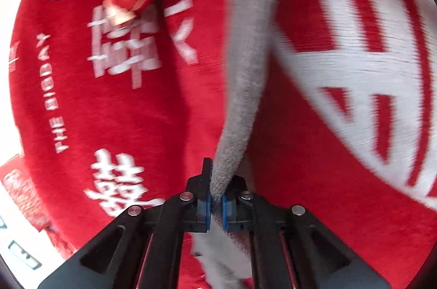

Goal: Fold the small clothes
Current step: 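Carry the sleeve across the body with the right gripper and open it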

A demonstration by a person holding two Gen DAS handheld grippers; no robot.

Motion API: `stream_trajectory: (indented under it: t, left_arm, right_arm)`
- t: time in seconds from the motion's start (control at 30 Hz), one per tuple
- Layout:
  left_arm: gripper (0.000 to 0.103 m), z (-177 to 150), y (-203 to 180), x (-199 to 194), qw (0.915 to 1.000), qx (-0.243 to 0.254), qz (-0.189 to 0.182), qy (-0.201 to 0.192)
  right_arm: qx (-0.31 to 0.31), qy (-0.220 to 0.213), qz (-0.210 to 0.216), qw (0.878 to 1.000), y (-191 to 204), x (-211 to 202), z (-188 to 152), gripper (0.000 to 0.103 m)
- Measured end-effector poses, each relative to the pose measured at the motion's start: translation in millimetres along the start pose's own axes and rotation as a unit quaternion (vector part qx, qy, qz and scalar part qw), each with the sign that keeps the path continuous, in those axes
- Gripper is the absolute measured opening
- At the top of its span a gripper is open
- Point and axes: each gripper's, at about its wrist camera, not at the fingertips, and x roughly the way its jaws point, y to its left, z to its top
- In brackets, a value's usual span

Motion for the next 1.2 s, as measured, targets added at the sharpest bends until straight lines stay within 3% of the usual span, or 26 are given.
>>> stream_trajectory:
  t: [0.07, 0.23, 0.47, 0.57, 0.73, 0.87, 1.0, 1.07, 1.1, 1.17, 1.2]
  left_arm:
    - [0.102, -1, 10, -1, 1.0, -0.004, 0.004, -0.003]
    - [0.102, -10, 45, -6, 0.9994, -0.028, 0.011, -0.014]
    - [0.102, -26, 104, -15, 0.9966, -0.075, 0.021, -0.027]
    - [0.102, -34, 130, -15, 0.9941, -0.101, 0.025, -0.031]
    - [0.102, -53, 180, -14, 0.9869, -0.154, 0.032, -0.035]
    - [0.102, -69, 213, -14, 0.98, -0.192, 0.037, -0.039]
    - [0.102, -83, 240, -10, 0.9751, -0.214, 0.038, -0.042]
    - [0.102, -89, 251, -8, 0.9733, -0.223, 0.037, -0.041]
    - [0.102, -92, 254, -8, 0.9726, -0.226, 0.035, -0.041]
    - [0.102, -96, 261, -8, 0.9714, -0.232, 0.026, -0.046]
    - [0.102, -97, 263, -8, 0.971, -0.233, 0.021, -0.049]
  right_arm:
    - [-0.022, 0.016, 0.036, 0.999, 25, 5, -5, 0.006]
    - [-0.112, 0.071, 0.07, 0.989, 93, 26, -30, 0.006]
    - [-0.248, 0.163, 0.102, 0.95, 185, 74, -112, 0.006]
    - [-0.314, 0.209, 0.103, 0.92, 219, 97, -160, 0.006]
    - [-0.441, 0.289, 0.045, 0.848, 237, 142, -259, 0.006]
    - [-0.499, 0.35, -0.032, 0.792, 197, 189, -336, 0.006]
    - [-0.505, 0.397, -0.143, 0.753, 129, 230, -374, 0.009]
    - [-0.488, 0.405, -0.206, 0.745, 98, 243, -381, 0.009]
    - [-0.477, 0.403, -0.219, 0.75, 89, 242, -380, 0.014]
    - [-0.447, 0.388, -0.221, 0.775, 82, 235, -372, 0.037]
    - [-0.429, 0.374, -0.211, 0.795, 83, 228, -365, 0.049]
